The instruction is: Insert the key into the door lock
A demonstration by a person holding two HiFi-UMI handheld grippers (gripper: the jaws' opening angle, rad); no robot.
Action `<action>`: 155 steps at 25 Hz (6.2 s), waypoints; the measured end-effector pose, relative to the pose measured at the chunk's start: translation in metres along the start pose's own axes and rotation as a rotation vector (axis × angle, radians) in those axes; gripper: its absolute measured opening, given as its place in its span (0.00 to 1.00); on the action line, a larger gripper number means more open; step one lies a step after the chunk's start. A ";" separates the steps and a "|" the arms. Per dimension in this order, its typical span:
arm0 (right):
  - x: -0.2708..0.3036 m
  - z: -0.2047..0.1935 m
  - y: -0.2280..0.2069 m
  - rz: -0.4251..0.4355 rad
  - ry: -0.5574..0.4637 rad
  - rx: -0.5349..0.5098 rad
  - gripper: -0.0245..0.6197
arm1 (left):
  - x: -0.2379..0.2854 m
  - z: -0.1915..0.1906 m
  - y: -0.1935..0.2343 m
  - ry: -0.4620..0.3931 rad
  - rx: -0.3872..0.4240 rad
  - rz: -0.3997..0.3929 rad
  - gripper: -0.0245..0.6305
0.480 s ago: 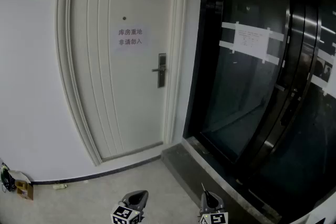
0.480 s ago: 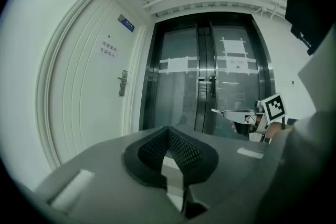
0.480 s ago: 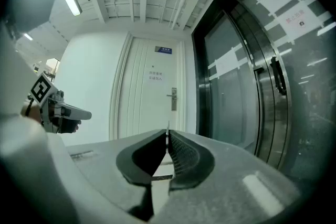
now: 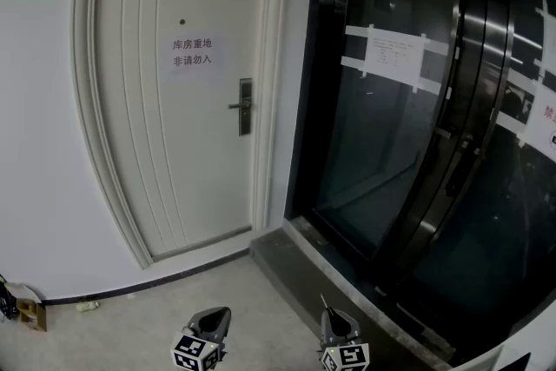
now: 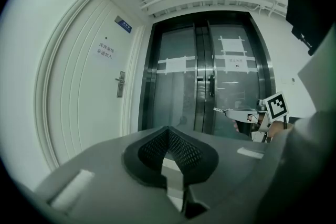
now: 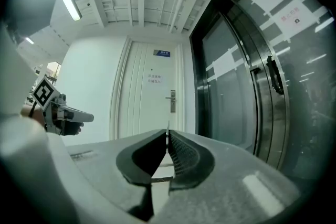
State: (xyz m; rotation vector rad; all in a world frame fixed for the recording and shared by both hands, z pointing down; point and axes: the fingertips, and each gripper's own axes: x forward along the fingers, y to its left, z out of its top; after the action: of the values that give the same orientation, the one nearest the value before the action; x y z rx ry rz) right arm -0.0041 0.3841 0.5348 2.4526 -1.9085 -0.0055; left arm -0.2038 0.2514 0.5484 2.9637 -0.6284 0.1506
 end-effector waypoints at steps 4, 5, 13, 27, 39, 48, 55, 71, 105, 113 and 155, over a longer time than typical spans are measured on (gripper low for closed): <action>-0.006 -0.002 -0.012 0.003 -0.001 -0.006 0.05 | 0.004 -0.003 -0.008 0.003 0.000 0.010 0.04; -0.007 -0.002 -0.015 0.003 -0.004 -0.008 0.05 | 0.006 -0.003 -0.010 0.004 0.000 0.007 0.04; -0.002 -0.007 -0.040 -0.018 0.002 -0.006 0.05 | 0.041 -0.006 -0.030 0.024 0.018 -0.046 0.04; 0.090 -0.002 -0.099 -0.073 0.021 -0.039 0.05 | 0.159 0.014 0.009 0.017 0.008 -0.108 0.04; 0.223 0.018 -0.116 -0.043 -0.002 -0.042 0.05 | 0.247 0.038 0.104 0.009 0.017 -0.060 0.04; 0.300 0.012 -0.114 -0.030 0.003 -0.066 0.05 | 0.284 0.050 0.177 -0.017 0.022 -0.022 0.04; 0.339 0.002 -0.111 -0.024 0.022 -0.072 0.05 | 0.301 0.053 0.213 -0.031 0.016 -0.006 0.04; 0.481 0.004 -0.110 0.099 0.001 -0.127 0.05 | 0.333 0.059 0.301 -0.051 -0.008 0.145 0.04; 0.749 0.117 -0.089 0.282 -0.262 -0.882 0.06 | 0.434 0.082 0.433 -0.055 -0.042 0.426 0.04; 0.809 0.117 -0.084 0.266 -0.251 -1.020 0.05 | 0.439 0.085 0.447 -0.071 -0.046 0.474 0.04; 0.961 0.123 -0.055 0.188 -0.226 -1.406 0.06 | 0.454 0.082 0.500 -0.073 -0.084 0.611 0.04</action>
State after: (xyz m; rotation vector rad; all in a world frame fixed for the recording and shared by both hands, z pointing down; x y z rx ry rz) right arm 0.2827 -0.5368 0.4271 1.3064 -1.3078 -1.1761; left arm 0.0112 -0.3941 0.5640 2.6077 -1.4879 0.0593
